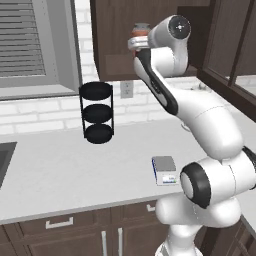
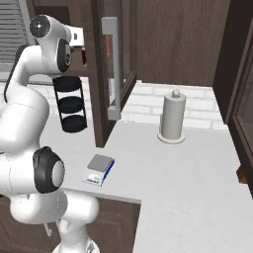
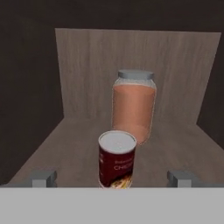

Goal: Pick the canned food and place it on the digital scale for weighing, and close the cabinet.

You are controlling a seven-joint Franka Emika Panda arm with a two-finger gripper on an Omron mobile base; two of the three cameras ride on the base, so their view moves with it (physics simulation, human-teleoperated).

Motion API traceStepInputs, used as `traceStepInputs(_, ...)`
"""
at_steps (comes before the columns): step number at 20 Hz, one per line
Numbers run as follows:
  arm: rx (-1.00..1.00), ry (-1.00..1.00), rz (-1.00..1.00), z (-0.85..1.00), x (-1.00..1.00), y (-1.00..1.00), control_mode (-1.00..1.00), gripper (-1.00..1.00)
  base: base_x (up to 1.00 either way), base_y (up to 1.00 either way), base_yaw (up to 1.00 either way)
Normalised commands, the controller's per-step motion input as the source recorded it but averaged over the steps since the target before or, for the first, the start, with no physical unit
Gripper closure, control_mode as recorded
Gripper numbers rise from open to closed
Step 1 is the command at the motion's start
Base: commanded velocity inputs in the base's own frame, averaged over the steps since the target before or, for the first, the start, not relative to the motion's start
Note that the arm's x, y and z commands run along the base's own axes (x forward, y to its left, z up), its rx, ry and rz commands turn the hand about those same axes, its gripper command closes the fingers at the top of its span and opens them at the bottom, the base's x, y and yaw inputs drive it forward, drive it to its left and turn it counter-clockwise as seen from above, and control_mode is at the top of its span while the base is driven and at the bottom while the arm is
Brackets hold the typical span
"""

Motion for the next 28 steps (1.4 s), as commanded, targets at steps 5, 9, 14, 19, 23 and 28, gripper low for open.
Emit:
traceStepInputs(5,0.00,0.00,0.00,-0.10,0.47,0.00,-1.00,-1.00,0.00,0.00,0.00)
traceStepInputs(9,0.00,0.00,0.00,-0.18,0.38,0.00,-1.00,-1.00,0.00,0.00,0.00)
traceStepInputs(14,0.00,0.00,0.00,-0.30,0.25,0.00,-1.00,-1.00,0.00,0.00,0.00)
traceStepInputs(19,0.00,0.00,0.00,-0.24,0.25,0.00,-1.00,-1.00,0.00,0.00,0.00)
traceStepInputs(23,0.00,0.00,0.00,-0.13,0.30,0.00,-1.00,-1.00,0.00,0.00,0.00)
traceStepInputs(28,0.00,0.00,0.00,-0.14,0.21,0.00,-1.00,-1.00,0.00,0.00,0.00)
